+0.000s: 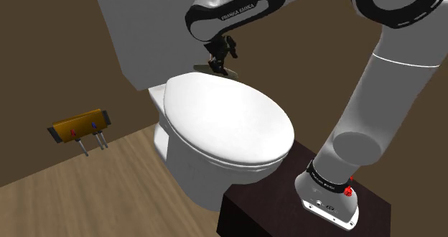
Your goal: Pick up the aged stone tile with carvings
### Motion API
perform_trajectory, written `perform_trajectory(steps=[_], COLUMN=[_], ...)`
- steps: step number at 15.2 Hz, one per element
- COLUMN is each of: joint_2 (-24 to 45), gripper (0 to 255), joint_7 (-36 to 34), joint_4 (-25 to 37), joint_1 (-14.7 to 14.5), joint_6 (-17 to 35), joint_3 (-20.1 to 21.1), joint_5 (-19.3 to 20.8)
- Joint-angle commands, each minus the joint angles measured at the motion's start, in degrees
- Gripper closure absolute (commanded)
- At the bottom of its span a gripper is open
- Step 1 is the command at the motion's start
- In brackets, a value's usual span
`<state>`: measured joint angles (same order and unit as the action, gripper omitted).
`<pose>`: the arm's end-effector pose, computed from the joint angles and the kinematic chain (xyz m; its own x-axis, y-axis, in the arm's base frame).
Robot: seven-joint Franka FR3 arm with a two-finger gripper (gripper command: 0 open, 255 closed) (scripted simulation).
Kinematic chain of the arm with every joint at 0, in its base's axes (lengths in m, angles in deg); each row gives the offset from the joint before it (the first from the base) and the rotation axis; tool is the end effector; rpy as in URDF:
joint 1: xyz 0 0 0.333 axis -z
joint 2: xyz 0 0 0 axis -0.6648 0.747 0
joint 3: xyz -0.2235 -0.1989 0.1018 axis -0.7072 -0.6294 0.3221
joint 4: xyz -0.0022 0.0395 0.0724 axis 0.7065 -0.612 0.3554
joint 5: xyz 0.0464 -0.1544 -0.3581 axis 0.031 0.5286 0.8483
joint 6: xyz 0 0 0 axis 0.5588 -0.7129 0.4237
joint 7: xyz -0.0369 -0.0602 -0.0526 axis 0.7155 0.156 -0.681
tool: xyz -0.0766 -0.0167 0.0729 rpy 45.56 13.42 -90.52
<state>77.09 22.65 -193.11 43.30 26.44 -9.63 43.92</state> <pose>0.5417 0.0394 0.4420 0.9537 -0.0293 -0.2994 0.1527 -0.8105 0.5655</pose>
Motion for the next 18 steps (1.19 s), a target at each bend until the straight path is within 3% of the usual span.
perform_trajectory(steps=[1,7,12,18], joint_2=[5.6,22.6,38.6,40.5], gripper=[0,0,0,0], joint_7=[-0.9,-1.2,2.8,1.0], joint_4=[5.1,22.3,41.3,40.8], joint_1=[-0.5,-4.1,-7.9,-7.9], joint_6=[-1.8,-8.2,-13.5,-12.1], joint_3=[-0.1,-2.4,-6.2,-6.4], joint_5=[4.2,15.2,23.6,23.5])
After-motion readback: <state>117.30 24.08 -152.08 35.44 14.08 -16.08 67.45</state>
